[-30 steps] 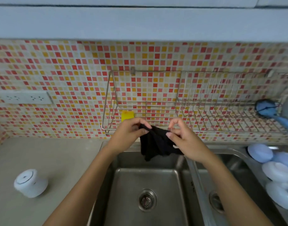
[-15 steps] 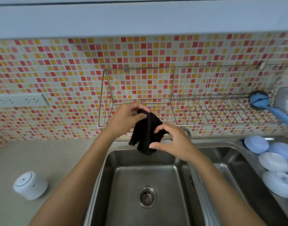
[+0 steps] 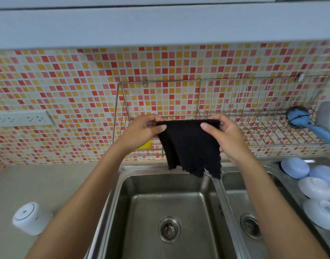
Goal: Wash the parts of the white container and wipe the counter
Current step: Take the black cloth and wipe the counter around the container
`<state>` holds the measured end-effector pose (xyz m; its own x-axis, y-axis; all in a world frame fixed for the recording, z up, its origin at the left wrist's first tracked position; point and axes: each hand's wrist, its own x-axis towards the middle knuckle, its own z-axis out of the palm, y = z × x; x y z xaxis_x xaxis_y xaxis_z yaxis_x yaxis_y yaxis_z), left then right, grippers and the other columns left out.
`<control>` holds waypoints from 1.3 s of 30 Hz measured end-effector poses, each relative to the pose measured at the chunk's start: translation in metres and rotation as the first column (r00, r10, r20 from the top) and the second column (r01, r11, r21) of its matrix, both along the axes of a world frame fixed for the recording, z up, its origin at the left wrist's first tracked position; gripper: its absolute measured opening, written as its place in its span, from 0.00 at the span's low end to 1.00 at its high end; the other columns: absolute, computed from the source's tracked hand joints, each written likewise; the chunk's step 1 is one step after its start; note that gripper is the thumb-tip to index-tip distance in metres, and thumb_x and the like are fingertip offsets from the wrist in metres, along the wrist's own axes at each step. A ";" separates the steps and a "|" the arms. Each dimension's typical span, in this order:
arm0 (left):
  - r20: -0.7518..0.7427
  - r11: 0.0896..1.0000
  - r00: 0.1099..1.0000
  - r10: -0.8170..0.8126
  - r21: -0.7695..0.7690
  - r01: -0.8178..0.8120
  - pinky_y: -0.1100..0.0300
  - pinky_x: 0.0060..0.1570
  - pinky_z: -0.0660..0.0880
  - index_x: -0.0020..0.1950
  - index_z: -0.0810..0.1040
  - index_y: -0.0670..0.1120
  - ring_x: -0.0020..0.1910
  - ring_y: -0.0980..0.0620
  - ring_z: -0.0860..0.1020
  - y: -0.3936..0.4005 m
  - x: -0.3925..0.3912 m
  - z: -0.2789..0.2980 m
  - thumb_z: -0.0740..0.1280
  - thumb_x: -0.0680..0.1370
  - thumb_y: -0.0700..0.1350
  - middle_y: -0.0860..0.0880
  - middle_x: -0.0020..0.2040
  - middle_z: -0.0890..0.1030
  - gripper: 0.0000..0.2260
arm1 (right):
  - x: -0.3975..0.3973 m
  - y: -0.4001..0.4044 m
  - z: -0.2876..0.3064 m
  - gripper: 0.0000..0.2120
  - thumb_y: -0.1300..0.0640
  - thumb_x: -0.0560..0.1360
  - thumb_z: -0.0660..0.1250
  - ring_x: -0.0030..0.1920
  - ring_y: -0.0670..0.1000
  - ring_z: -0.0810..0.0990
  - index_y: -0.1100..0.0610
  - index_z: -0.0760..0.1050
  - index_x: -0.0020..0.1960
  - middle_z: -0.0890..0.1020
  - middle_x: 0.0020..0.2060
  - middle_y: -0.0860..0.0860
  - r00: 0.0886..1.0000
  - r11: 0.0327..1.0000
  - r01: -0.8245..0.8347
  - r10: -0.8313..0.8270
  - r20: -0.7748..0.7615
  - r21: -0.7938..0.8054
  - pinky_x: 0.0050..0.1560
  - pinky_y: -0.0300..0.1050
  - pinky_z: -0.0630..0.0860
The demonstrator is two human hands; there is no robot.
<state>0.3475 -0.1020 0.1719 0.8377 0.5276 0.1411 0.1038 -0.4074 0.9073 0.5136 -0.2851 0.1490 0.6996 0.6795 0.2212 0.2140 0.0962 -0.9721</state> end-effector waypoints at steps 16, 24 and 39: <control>-0.229 0.957 0.955 0.189 0.260 -0.128 0.51 0.45 0.74 0.54 0.73 0.45 0.45 0.42 0.76 0.074 0.095 -0.052 0.66 0.78 0.35 0.45 0.46 0.77 0.08 | 0.060 0.105 -0.034 0.15 0.66 0.77 0.59 0.41 0.49 0.75 0.54 0.72 0.61 0.77 0.49 0.52 0.942 0.856 0.165 0.011 0.336 -0.490 0.32 0.38 0.67; -0.400 0.772 0.906 0.136 0.616 0.156 0.51 0.60 0.69 0.64 0.73 0.50 0.62 0.45 0.70 0.072 0.092 -0.068 0.72 0.73 0.56 0.47 0.62 0.74 0.23 | 0.053 0.105 -0.052 0.21 0.61 0.78 0.64 0.64 0.54 0.73 0.54 0.69 0.71 0.75 0.66 0.53 0.788 0.848 0.297 0.042 0.615 -0.439 0.61 0.43 0.69; -0.322 0.722 0.803 0.501 0.667 -0.183 0.43 0.69 0.64 0.73 0.68 0.49 0.71 0.40 0.64 0.077 0.017 -0.084 0.67 0.74 0.62 0.42 0.72 0.66 0.31 | 0.032 0.093 -0.058 0.22 0.49 0.83 0.52 0.76 0.50 0.57 0.52 0.62 0.76 0.59 0.76 0.47 0.748 0.704 0.027 0.457 0.481 -0.710 0.74 0.47 0.52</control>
